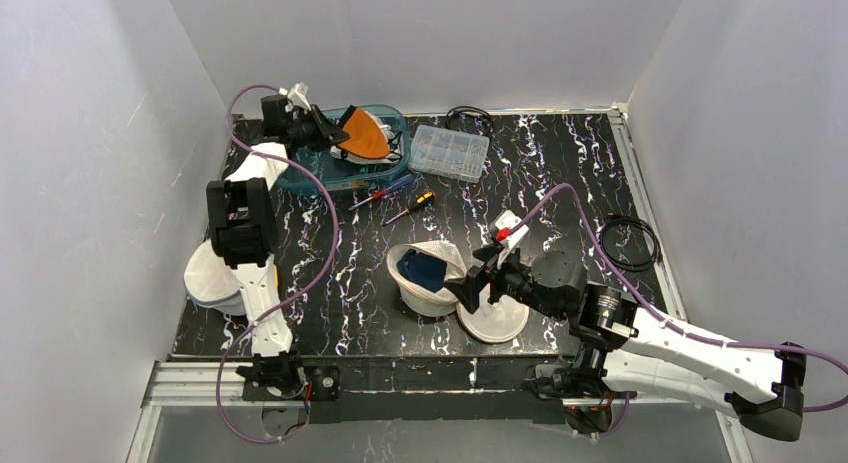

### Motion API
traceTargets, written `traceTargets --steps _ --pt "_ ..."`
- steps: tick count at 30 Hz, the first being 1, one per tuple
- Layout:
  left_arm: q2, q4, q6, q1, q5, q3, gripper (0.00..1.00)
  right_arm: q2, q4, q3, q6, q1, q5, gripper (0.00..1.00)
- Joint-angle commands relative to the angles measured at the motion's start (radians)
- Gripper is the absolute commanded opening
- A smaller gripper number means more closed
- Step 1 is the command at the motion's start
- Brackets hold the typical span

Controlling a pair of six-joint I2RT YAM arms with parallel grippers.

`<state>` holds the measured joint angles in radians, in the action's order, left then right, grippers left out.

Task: Unzip the laundry bag and remove the bra
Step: Place the bra in the bin.

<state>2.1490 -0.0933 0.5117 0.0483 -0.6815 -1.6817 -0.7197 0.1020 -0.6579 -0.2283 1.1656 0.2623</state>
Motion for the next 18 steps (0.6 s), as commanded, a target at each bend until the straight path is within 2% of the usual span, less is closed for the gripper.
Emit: traceTargets --steps 1,2,5,8,12,18 --pt "0.008 0.082 -0.027 0.007 0.061 -0.063 0.0 0.014 -0.037 -0.001 0.019 0.003 0.031 0.97" --pt "0.016 0.11 -0.035 0.006 0.073 -0.074 0.07 0.014 -0.038 0.001 0.02 0.002 0.036 0.97" --pt "0.023 0.163 -0.063 0.007 0.098 -0.092 0.41 0.01 -0.043 0.003 0.025 0.001 0.042 0.97" --pt "-0.01 0.179 -0.081 0.007 0.129 -0.082 0.57 -0.005 -0.049 -0.002 0.033 0.002 0.037 0.97" --pt "-0.083 0.193 -0.09 0.006 0.185 -0.056 0.66 -0.027 -0.062 -0.013 0.035 0.003 0.018 0.97" --pt "-0.227 0.292 -0.105 -0.005 0.369 -0.03 0.65 -0.032 -0.083 -0.007 0.023 0.003 0.008 0.97"
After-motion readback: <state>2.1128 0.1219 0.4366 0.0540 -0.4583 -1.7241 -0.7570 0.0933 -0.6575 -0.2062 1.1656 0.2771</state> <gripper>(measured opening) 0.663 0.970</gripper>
